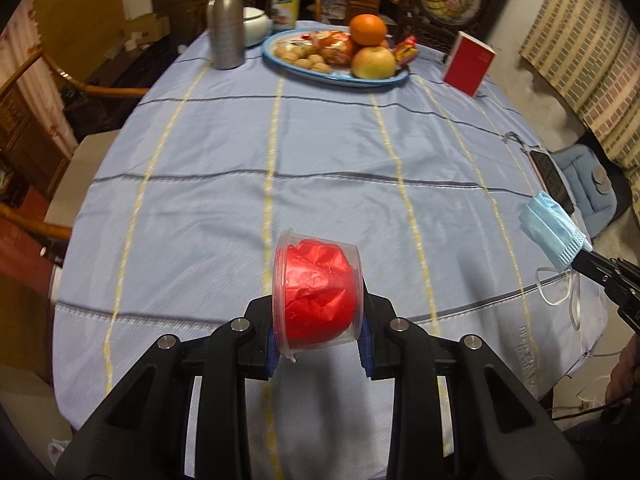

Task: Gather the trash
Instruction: 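Carry both items to the red wastebasket and open the left tool over it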

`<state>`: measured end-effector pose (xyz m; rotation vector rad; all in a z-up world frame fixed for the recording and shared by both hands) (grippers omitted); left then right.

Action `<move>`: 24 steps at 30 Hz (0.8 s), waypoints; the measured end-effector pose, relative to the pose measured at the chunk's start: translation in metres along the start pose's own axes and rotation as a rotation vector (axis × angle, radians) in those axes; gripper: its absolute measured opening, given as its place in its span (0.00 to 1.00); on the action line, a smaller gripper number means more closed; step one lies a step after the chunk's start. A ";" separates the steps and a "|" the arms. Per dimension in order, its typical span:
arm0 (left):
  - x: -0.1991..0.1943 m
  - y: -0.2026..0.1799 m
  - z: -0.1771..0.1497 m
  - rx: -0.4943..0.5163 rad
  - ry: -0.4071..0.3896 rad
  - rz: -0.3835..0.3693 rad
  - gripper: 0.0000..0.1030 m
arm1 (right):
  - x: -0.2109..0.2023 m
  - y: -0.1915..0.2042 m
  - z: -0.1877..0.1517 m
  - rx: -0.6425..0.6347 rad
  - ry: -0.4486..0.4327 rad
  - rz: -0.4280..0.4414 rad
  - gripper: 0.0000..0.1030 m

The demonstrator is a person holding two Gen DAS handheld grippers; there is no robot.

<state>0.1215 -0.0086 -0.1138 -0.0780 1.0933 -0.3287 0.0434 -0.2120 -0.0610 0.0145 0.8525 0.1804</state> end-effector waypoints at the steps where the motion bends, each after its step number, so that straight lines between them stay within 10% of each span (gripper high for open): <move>1: -0.003 0.004 -0.002 -0.010 -0.007 0.013 0.30 | 0.002 0.005 0.002 -0.018 0.003 0.021 0.06; 24: -0.112 0.114 -0.097 -0.456 -0.151 0.337 0.30 | 0.037 0.122 0.021 -0.316 0.066 0.454 0.06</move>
Point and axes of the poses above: each gripper's, at about its wrist camera, not at the fingertips, and x roughly the way its jaws point, y to its left, z to its top, the point moved 10 cm from there along x, roughly the way its jaws point, and after that the axes turned 13 degrees about -x, right-handed, at the moved point
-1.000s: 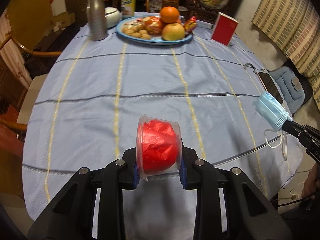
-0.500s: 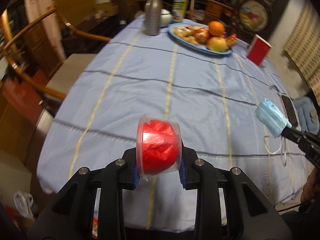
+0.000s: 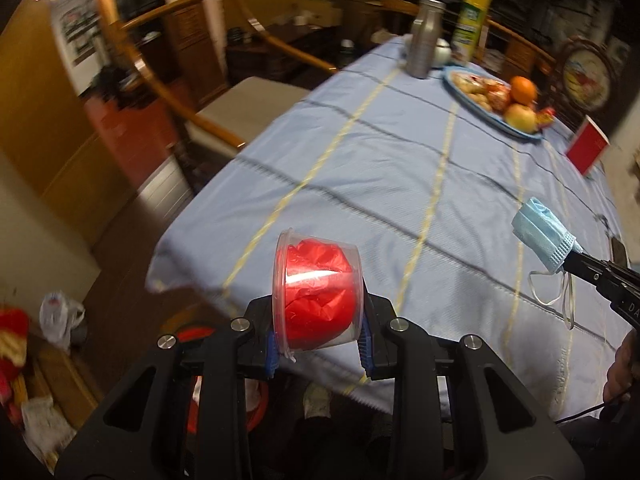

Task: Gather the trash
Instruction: 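Carry both items to the red wastebasket and open the left tool over it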

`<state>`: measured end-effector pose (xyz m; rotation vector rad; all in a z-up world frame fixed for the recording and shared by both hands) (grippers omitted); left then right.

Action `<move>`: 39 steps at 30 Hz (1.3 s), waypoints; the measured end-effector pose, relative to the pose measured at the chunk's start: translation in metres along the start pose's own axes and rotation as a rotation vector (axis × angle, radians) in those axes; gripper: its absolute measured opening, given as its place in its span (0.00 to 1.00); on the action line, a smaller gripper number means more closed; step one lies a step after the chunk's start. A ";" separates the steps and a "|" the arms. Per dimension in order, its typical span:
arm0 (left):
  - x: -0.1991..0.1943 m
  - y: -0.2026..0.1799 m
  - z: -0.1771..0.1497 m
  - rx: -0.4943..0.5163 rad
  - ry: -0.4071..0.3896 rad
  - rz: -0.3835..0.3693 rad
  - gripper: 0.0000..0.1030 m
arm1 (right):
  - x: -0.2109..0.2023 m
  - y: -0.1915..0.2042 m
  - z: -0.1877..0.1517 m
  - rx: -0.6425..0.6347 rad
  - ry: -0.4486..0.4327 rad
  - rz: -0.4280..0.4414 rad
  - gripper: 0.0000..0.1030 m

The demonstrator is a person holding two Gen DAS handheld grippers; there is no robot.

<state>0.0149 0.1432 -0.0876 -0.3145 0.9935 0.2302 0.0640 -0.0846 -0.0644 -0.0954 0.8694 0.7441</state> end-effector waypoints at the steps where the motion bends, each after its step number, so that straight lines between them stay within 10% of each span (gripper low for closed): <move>1: -0.002 0.008 -0.002 -0.021 -0.002 0.010 0.30 | 0.002 0.005 0.001 -0.017 0.004 0.011 0.06; 39: -0.016 0.202 -0.086 -0.442 0.057 0.198 0.30 | 0.094 0.188 0.033 -0.416 0.187 0.251 0.06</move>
Point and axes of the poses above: each gripper's, at about its wrist camera, not at the fingertips, and x roughly the way its jaws point, y to its left, z to its top, the point moved 10 cm from there along x, roughly the way its jaws point, and after that the axes turned 13 degrees about -x, right-handed, at the moved point
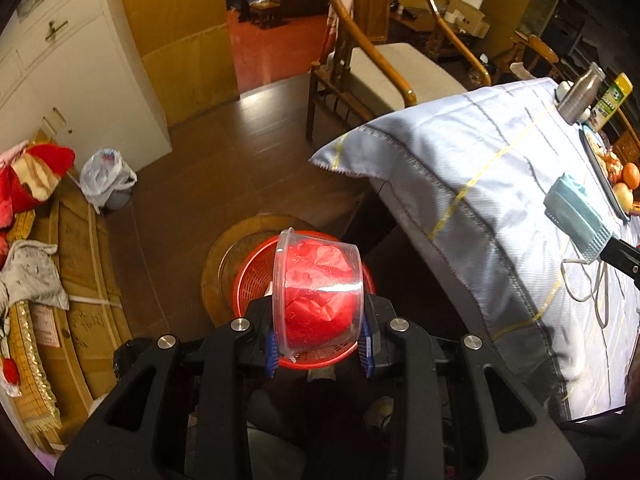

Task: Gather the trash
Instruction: 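Carry both items to the red wastebasket and open the left tool over it, then lower the right tool over the wastebasket and open it to drop the mask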

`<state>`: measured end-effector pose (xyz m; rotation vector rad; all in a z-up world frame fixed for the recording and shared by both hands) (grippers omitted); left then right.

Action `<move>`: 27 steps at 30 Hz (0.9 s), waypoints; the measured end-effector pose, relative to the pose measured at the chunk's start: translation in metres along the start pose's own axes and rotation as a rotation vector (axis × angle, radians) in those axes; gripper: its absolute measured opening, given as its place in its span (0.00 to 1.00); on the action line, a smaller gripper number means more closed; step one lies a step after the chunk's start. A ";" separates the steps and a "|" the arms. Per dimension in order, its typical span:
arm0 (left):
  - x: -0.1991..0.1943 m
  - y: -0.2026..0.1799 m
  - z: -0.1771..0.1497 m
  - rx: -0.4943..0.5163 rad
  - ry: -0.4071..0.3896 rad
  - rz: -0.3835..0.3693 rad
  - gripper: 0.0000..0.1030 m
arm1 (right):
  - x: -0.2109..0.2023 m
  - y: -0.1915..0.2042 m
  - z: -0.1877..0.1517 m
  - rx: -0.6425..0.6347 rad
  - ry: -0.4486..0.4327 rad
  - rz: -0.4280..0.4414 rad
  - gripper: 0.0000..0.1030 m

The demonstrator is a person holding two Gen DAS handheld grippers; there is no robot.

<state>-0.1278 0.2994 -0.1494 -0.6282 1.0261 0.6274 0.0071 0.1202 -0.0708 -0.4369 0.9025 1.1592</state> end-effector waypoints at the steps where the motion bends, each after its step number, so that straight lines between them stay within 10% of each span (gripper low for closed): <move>1: 0.003 0.002 0.000 -0.004 0.008 0.001 0.30 | 0.001 0.001 0.001 -0.004 0.003 -0.001 0.06; 13: 0.044 0.010 -0.002 -0.024 0.119 0.004 0.33 | 0.005 -0.009 0.000 0.007 0.037 -0.038 0.06; 19: 0.048 0.018 0.002 -0.083 0.150 -0.003 0.60 | 0.004 -0.016 -0.005 0.035 0.041 -0.043 0.07; 27: 0.031 0.027 0.007 -0.116 0.108 0.035 0.69 | 0.011 -0.009 -0.004 0.021 0.041 0.002 0.08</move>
Point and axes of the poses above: each gripper's, at about its wrist camera, not at the fingertips, and x roughly the way its jaws point, y to its left, z to its top, the point moved 10 cm from there along x, roughly the way its jaws point, and after that the axes turned 13 degrees about -x, right-handed, at the moved point
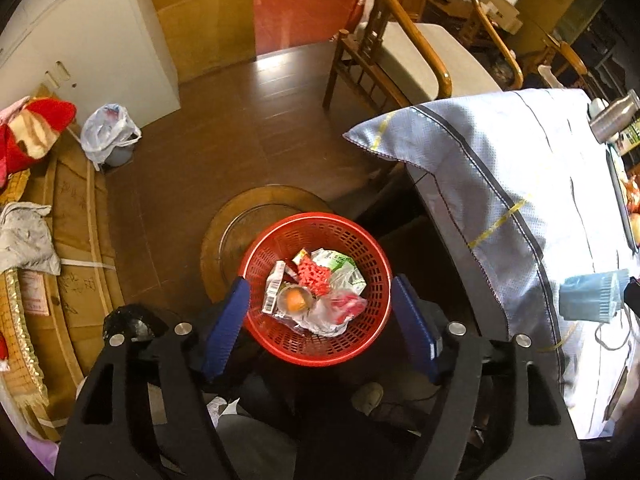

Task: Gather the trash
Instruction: 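Lower the right tool over the wastebasket and open it to drop the mask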

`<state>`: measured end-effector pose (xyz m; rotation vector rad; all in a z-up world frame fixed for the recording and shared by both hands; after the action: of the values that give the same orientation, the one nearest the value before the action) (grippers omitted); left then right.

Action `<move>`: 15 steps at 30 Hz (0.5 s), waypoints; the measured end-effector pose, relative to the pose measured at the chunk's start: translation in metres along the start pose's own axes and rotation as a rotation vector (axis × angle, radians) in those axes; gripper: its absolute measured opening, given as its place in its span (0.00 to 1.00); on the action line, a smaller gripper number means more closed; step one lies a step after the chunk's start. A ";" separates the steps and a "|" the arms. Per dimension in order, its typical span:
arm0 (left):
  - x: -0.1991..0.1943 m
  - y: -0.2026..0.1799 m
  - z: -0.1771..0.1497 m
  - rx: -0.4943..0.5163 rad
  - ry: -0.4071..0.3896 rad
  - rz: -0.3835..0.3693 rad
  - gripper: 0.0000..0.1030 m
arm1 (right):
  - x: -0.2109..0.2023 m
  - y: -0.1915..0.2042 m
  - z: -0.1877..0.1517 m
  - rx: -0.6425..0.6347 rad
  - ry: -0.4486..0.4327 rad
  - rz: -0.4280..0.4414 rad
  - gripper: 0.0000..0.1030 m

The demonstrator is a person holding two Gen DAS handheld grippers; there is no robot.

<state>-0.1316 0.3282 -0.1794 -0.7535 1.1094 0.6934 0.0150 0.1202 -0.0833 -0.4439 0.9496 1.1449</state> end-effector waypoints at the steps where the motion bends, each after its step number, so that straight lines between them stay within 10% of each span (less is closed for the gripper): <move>1: -0.002 0.002 -0.001 -0.005 -0.002 0.003 0.70 | 0.001 0.002 0.001 -0.007 -0.002 0.009 0.08; 15: -0.027 0.030 -0.016 -0.060 -0.048 0.020 0.70 | -0.002 0.023 0.015 -0.068 -0.049 0.031 0.05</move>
<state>-0.1715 0.3292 -0.1631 -0.7737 1.0575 0.7604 -0.0004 0.1387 -0.0697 -0.4550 0.8797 1.2140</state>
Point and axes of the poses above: each gripper's, at about its wrist camera, not at the fingertips, and x roughly the way its jaws point, y to its left, z to its top, the point moved 10 cm from there along x, roughly the way its jaws point, and after that the axes turned 13 degrees about -x, right-handed, at the moved point
